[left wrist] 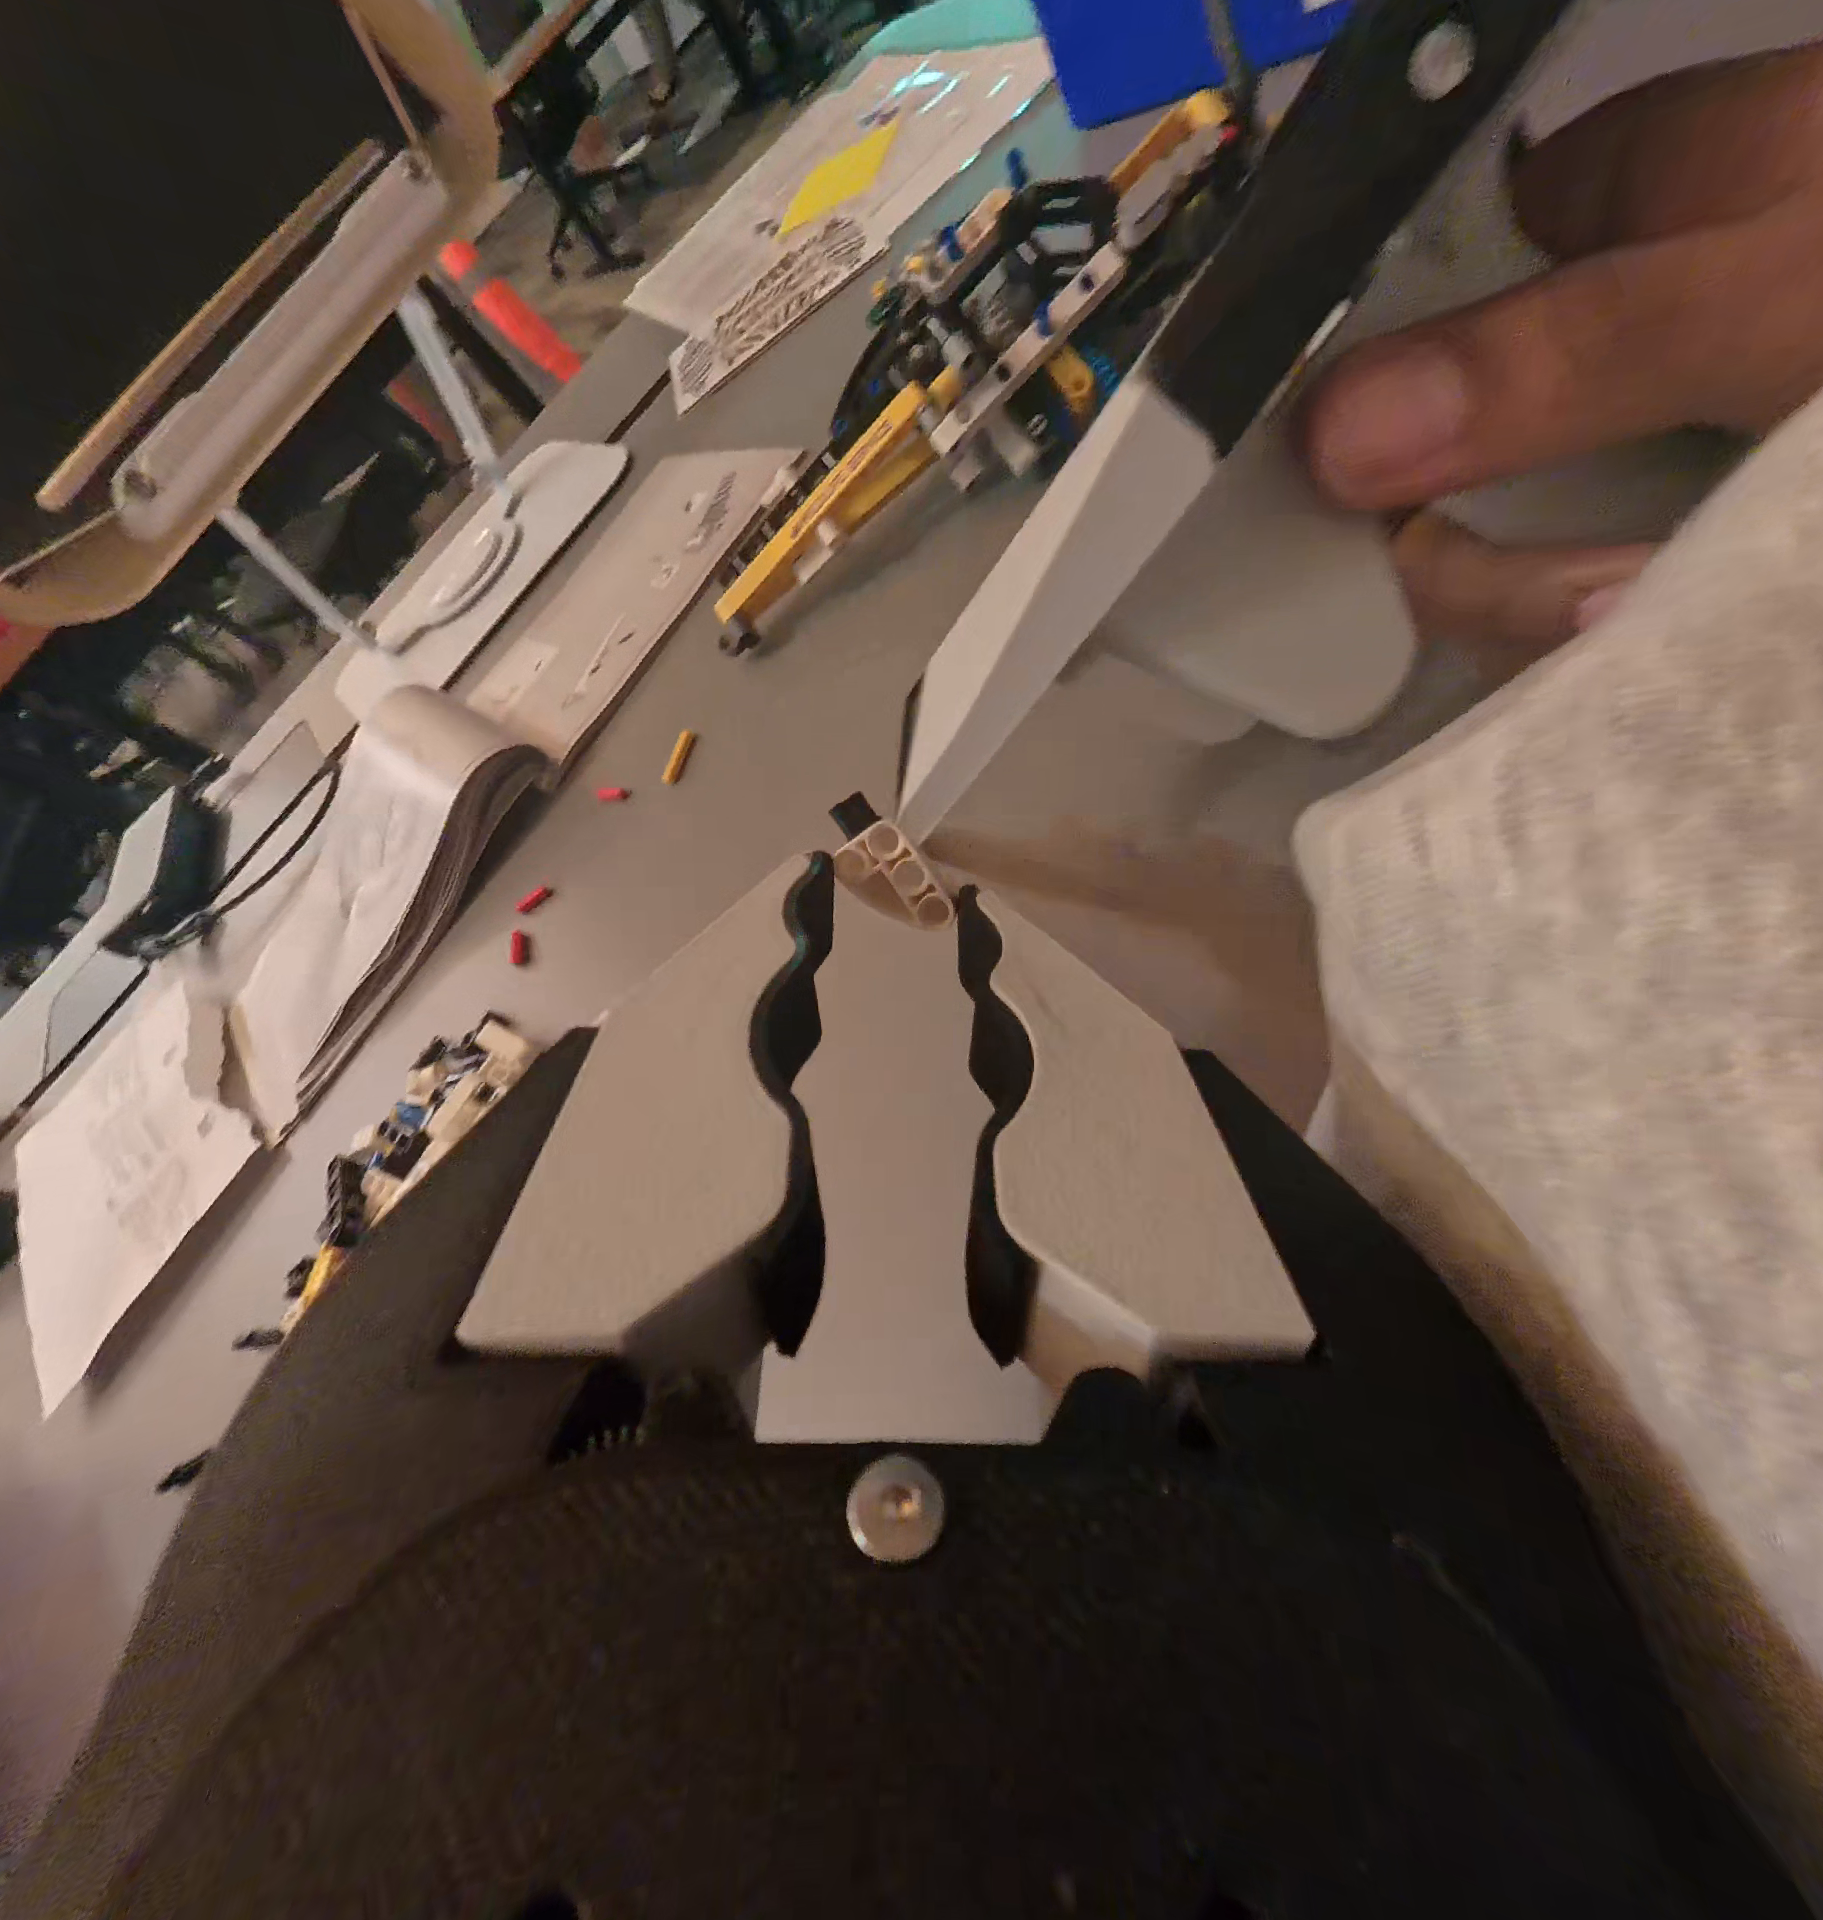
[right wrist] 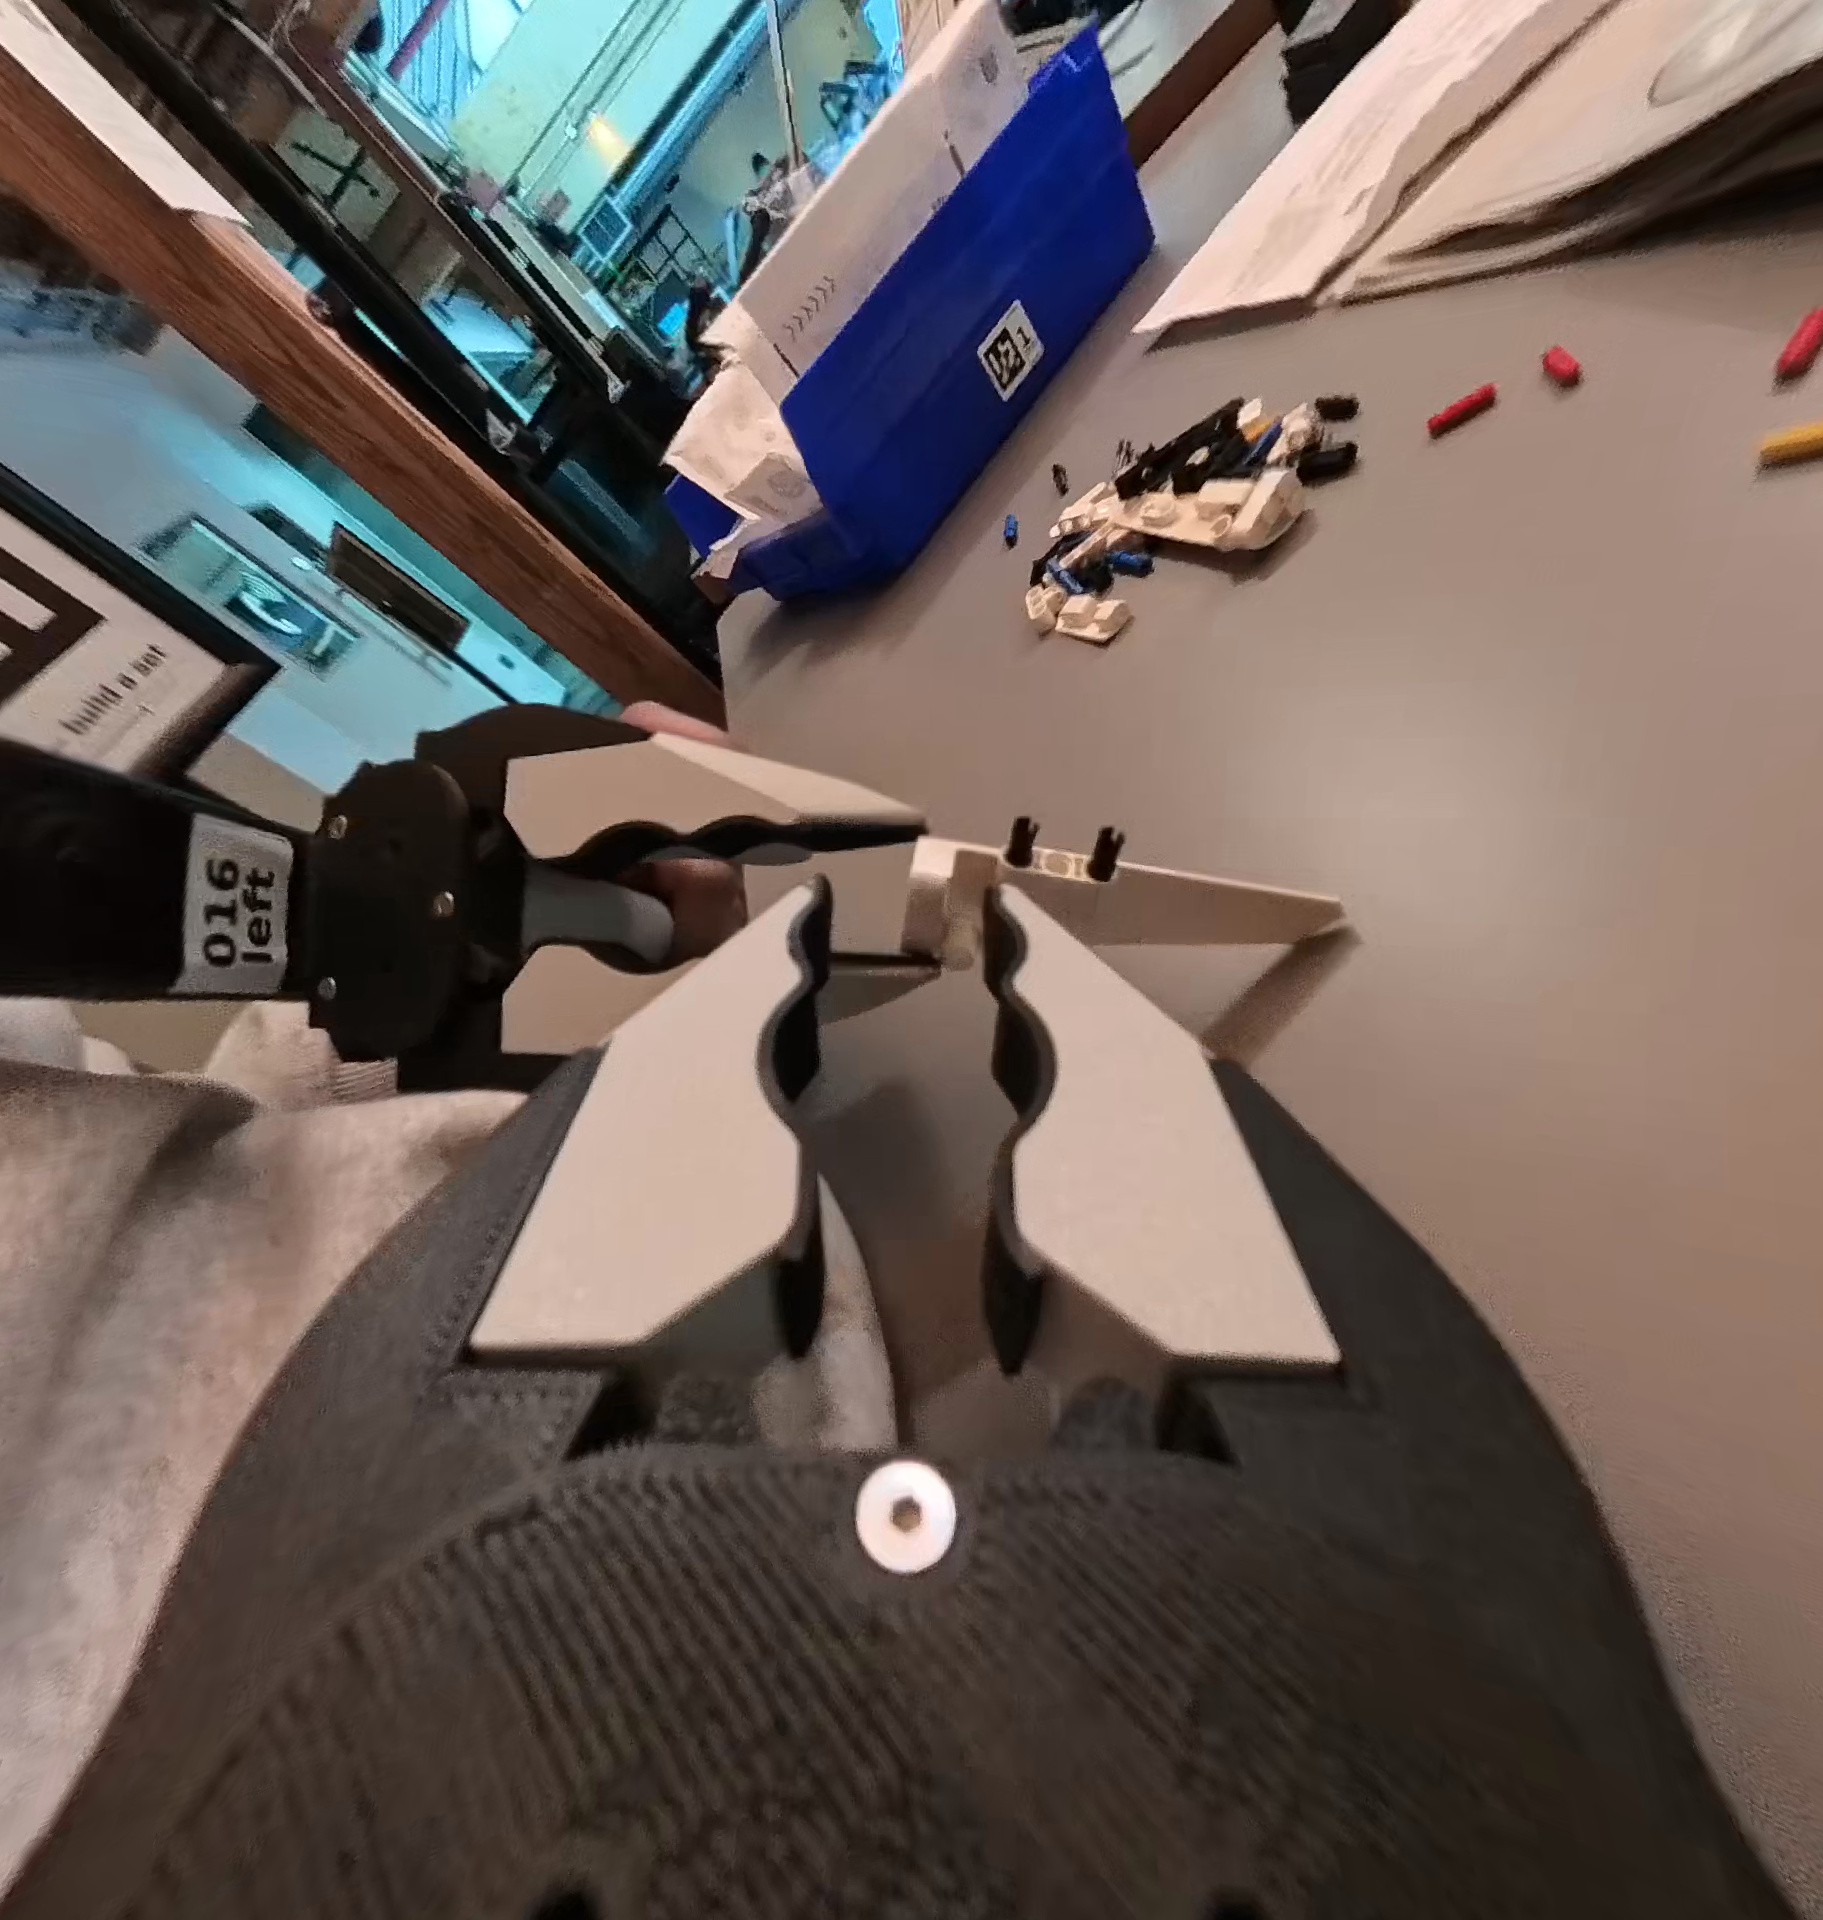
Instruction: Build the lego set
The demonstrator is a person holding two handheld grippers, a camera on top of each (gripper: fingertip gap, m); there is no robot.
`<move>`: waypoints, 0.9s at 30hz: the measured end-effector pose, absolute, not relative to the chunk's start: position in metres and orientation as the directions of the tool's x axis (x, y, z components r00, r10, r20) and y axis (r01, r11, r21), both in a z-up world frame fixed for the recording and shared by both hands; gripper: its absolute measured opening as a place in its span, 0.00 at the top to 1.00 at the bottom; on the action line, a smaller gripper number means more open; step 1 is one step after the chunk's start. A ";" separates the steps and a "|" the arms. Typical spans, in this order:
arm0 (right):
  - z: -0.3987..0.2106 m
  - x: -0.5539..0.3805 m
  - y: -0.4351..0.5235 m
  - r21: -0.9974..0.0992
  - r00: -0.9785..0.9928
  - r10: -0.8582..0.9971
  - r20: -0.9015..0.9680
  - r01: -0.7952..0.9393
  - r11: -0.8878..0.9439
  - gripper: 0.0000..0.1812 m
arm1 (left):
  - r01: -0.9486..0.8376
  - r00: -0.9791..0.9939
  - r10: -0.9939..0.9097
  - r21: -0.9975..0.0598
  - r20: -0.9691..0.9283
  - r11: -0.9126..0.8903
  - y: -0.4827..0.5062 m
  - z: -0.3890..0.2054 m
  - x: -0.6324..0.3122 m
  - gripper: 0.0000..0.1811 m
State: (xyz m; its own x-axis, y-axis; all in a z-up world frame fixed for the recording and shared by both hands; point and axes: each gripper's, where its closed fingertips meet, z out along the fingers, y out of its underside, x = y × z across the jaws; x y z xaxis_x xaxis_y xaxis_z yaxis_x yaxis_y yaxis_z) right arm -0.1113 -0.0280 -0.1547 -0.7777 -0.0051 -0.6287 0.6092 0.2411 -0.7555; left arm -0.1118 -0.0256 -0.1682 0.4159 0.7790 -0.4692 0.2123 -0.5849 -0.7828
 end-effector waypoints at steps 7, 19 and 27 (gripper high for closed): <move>-0.159 -0.115 -0.024 -0.704 -0.728 0.012 -0.685 0.667 0.244 0.97 | 0.168 0.446 0.760 -0.789 -0.473 -0.590 -0.010 -0.165 -0.116 0.88; -0.090 -0.110 -0.010 -0.844 -0.844 -0.238 -0.482 0.519 -0.132 0.97 | 0.623 0.418 0.422 -0.592 0.805 0.511 -0.004 -0.126 -0.108 0.65; -0.098 -0.096 -0.016 -0.775 -0.730 -0.339 -0.593 0.632 -0.004 0.96 | 0.662 0.411 0.099 -0.371 0.906 0.651 -0.013 -0.105 -0.108 0.85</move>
State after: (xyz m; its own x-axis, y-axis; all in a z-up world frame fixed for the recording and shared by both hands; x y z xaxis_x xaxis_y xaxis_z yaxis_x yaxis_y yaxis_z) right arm -0.0962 -0.0158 -0.0984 -0.7301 -0.3392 -0.5933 0.6318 -0.0042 -0.7751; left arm -0.1076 -0.0132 -0.1054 0.4110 0.0990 0.9062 0.6616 0.6515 -0.3712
